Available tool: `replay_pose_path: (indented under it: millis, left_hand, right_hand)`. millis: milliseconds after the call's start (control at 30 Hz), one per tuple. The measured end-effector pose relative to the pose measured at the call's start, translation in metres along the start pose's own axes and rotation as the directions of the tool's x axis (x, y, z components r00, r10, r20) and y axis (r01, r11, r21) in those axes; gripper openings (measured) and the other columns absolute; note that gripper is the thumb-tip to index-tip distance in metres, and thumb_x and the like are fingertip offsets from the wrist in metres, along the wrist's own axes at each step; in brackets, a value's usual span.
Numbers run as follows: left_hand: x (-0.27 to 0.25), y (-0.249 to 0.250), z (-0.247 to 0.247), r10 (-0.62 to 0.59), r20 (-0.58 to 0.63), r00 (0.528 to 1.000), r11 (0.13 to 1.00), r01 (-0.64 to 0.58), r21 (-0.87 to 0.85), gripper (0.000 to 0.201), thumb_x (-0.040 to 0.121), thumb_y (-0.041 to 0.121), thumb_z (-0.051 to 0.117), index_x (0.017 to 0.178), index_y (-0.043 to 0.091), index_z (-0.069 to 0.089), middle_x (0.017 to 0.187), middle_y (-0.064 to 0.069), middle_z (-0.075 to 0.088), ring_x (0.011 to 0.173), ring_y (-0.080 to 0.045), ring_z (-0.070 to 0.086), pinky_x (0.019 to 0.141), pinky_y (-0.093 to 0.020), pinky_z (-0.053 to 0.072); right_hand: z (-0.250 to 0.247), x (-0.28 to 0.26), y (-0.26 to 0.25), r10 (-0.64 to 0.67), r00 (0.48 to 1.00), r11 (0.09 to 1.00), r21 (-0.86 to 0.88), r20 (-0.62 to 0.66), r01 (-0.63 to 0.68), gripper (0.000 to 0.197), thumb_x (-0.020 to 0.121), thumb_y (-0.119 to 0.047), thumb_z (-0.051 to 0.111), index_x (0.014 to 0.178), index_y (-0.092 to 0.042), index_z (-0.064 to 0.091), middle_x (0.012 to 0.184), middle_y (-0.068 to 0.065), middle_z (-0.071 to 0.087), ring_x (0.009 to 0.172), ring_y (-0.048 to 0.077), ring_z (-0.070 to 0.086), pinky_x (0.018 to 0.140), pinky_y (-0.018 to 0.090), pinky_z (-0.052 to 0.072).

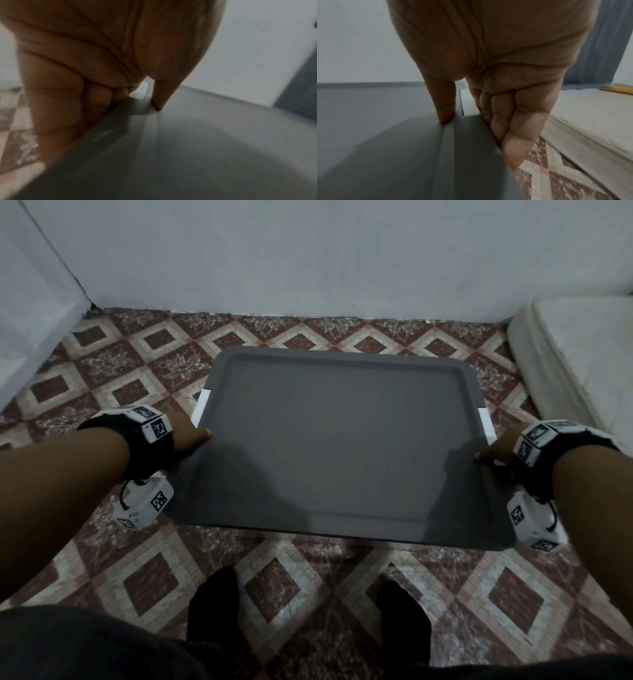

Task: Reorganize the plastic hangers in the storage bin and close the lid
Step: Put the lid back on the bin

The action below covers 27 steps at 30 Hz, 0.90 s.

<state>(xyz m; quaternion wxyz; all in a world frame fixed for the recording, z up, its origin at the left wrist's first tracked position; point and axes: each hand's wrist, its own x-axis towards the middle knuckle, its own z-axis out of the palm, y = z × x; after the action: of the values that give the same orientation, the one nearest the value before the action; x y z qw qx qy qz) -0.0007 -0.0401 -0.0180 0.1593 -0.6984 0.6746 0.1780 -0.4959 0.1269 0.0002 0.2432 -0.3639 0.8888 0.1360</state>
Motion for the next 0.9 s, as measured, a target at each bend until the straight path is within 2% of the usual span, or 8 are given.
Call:
replay_pose_path:
  millis: [67, 167, 233, 300, 367, 600, 700, 900]
  left_hand:
    - [0.0, -0.003, 0.007, -0.033, -0.006, 0.999, 0.994, 0.032, -0.102, 0.051, 0.094, 0.046, 0.057, 0.078, -0.002, 0.061, 0.073, -0.013, 0.058, 0.062, -0.028, 0.056, 0.063, -0.032, 0.045]
    - [0.0, -0.002, 0.011, -0.032, -0.052, 0.998, 0.997, 0.028, -0.078, 0.051, 0.095, 0.043, 0.057, 0.064, 0.003, 0.055, 0.071, -0.011, 0.058, 0.06, -0.023, 0.053, 0.067, -0.03, 0.041]
    - [-0.001, 0.002, 0.011, -0.014, -0.059, 0.998, 1.0, 0.012, -0.029, 0.049, 0.097, 0.043, 0.053, 0.075, 0.0, 0.059, 0.094, -0.019, 0.066, 0.075, -0.029, 0.056, 0.073, -0.031, 0.04]
    - [-0.002, 0.006, 0.011, 0.0, -0.051, 0.999, 1.0, 0.0, -0.003, 0.049, 0.099, 0.043, 0.048, 0.103, -0.003, 0.064, 0.118, -0.025, 0.062, 0.098, -0.035, 0.059, 0.081, -0.033, 0.04]
    - [0.0, 0.01, 0.008, -0.005, -0.044, 0.999, 1.0, 0.005, 0.012, 0.056, 0.1, 0.045, 0.044, 0.121, -0.005, 0.059, 0.127, -0.026, 0.058, 0.112, -0.037, 0.056, 0.089, -0.035, 0.042]
    - [0.014, 0.018, 0.001, 0.001, -0.059, 0.998, 1.0, -0.001, 0.002, 0.057, 0.1, 0.045, 0.045, 0.118, -0.007, 0.059, 0.121, -0.026, 0.059, 0.1, -0.036, 0.056, 0.078, -0.033, 0.038]
    - [0.016, 0.019, 0.0, 0.001, -0.048, 0.999, 1.0, -0.001, 0.01, 0.056, 0.101, 0.045, 0.043, 0.116, -0.007, 0.06, 0.118, -0.026, 0.061, 0.1, -0.037, 0.057, 0.081, -0.035, 0.041]
    - [0.017, 0.018, 0.001, 0.002, -0.057, 0.998, 1.0, -0.001, 0.008, 0.054, 0.101, 0.043, 0.045, 0.107, -0.008, 0.063, 0.109, -0.025, 0.063, 0.087, -0.033, 0.054, 0.078, -0.035, 0.041]
  right_hand:
    - [0.004, -0.008, -0.001, 0.015, 0.999, 0.999, -0.03, 0.032, -0.014, 0.056, 0.096, -0.041, 0.057, 0.134, 0.001, 0.052, 0.136, 0.017, 0.055, 0.122, 0.031, 0.055, 0.098, 0.035, 0.041]
    - [0.006, -0.014, -0.004, 0.027, 0.999, 0.997, -0.068, -0.027, -0.029, 0.056, 0.1, -0.039, 0.049, 0.138, 0.002, 0.045, 0.142, 0.016, 0.05, 0.128, 0.029, 0.05, 0.098, 0.031, 0.037]
    - [0.006, -0.013, -0.006, 0.038, 0.999, 0.997, -0.069, -0.039, -0.04, 0.056, 0.101, -0.04, 0.047, 0.137, 0.003, 0.045, 0.141, 0.016, 0.05, 0.128, 0.029, 0.049, 0.095, 0.029, 0.036]
    - [0.007, -0.007, -0.005, 0.031, 0.999, 0.997, -0.075, -0.035, -0.034, 0.058, 0.101, -0.044, 0.044, 0.136, 0.002, 0.047, 0.139, 0.017, 0.052, 0.126, 0.029, 0.051, 0.093, 0.029, 0.037]
    - [0.005, 0.008, -0.001, 0.022, 0.997, 0.996, -0.085, -0.071, -0.028, 0.065, 0.097, -0.053, 0.047, 0.134, 0.001, 0.051, 0.134, 0.019, 0.056, 0.12, 0.032, 0.055, 0.093, 0.031, 0.041]
    - [0.006, 0.045, 0.003, -0.054, 0.988, 0.985, -0.17, -0.145, 0.029, 0.07, 0.09, -0.063, 0.049, 0.123, -0.002, 0.06, 0.115, 0.017, 0.064, 0.093, 0.03, 0.059, 0.084, 0.032, 0.048]
    - [0.005, 0.052, 0.003, -0.041, 0.988, 0.987, -0.161, -0.151, 0.017, 0.074, 0.09, -0.065, 0.049, 0.128, -0.002, 0.057, 0.123, 0.017, 0.062, 0.106, 0.031, 0.061, 0.08, 0.031, 0.043]
    - [0.01, 0.061, 0.005, -0.027, 0.983, 0.992, -0.125, -0.18, 0.005, 0.077, 0.089, -0.065, 0.05, 0.131, -0.001, 0.054, 0.125, 0.02, 0.061, 0.107, 0.034, 0.061, 0.085, 0.034, 0.047]
